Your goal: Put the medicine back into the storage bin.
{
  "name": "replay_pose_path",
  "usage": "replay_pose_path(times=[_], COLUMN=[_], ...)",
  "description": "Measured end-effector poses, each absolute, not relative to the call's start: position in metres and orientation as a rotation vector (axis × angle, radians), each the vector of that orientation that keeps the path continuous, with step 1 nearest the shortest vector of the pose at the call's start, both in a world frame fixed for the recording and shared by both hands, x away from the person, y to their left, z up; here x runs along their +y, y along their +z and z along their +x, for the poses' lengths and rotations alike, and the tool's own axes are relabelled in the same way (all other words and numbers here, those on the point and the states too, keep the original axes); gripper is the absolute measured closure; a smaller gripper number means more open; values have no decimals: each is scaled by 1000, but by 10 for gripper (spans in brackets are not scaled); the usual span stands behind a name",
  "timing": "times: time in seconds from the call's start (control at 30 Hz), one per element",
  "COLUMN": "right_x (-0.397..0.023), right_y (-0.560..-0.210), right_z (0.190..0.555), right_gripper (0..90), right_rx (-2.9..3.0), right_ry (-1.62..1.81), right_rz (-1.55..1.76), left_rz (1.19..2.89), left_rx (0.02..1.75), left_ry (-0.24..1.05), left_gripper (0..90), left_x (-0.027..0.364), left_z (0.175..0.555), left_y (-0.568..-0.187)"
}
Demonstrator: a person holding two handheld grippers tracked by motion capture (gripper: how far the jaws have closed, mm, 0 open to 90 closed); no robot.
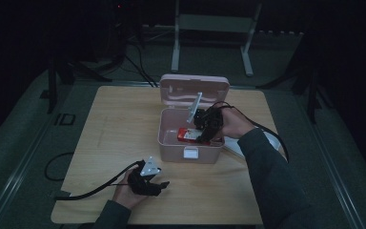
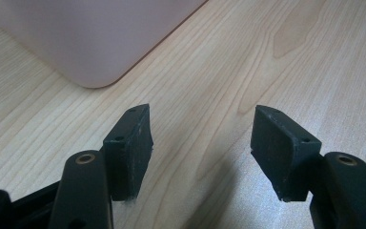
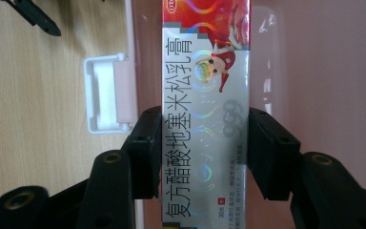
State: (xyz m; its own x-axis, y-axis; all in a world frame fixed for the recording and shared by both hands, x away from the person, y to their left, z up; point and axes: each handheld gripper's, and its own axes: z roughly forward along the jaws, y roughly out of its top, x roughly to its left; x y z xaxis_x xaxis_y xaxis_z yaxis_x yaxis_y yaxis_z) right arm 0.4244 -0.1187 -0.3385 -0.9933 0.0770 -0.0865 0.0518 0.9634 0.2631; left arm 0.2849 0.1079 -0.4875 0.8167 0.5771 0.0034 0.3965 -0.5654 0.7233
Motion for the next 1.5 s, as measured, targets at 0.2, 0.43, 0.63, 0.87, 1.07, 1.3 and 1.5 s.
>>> replay_pose_path(times=[0.2, 0.43, 0.63, 0.87, 1.07, 1.3, 1.5], right_x=[-116, -115, -115, -114, -114, -121, -134], right_y=[-342, -343, -344, -345, -346, -338, -332], right_z=[424, 425, 425, 426, 427, 420, 415], right_gripper=[506, 506, 505, 502, 456, 473, 475], right_rx=[3044, 3050, 3056, 3068, 3078, 3052, 3028], right_ry=[401, 398, 402, 414, 434, 425, 427], right_rz=[66, 61, 57, 56, 74, 69, 96], left_rz=[2244, 2243, 2243, 2243, 2244, 2243, 2243], left_rx=[710, 711, 710, 710, 710, 711, 711], left_ry=[310, 312, 314, 314, 315, 315, 316], left_gripper=[390, 390, 389, 390, 390, 390, 389], left_x=[108, 108, 108, 108, 108, 108, 108], left_z=[285, 285, 285, 285, 285, 285, 285], left_y=[-487, -488, -487, -487, -487, -487, -487])
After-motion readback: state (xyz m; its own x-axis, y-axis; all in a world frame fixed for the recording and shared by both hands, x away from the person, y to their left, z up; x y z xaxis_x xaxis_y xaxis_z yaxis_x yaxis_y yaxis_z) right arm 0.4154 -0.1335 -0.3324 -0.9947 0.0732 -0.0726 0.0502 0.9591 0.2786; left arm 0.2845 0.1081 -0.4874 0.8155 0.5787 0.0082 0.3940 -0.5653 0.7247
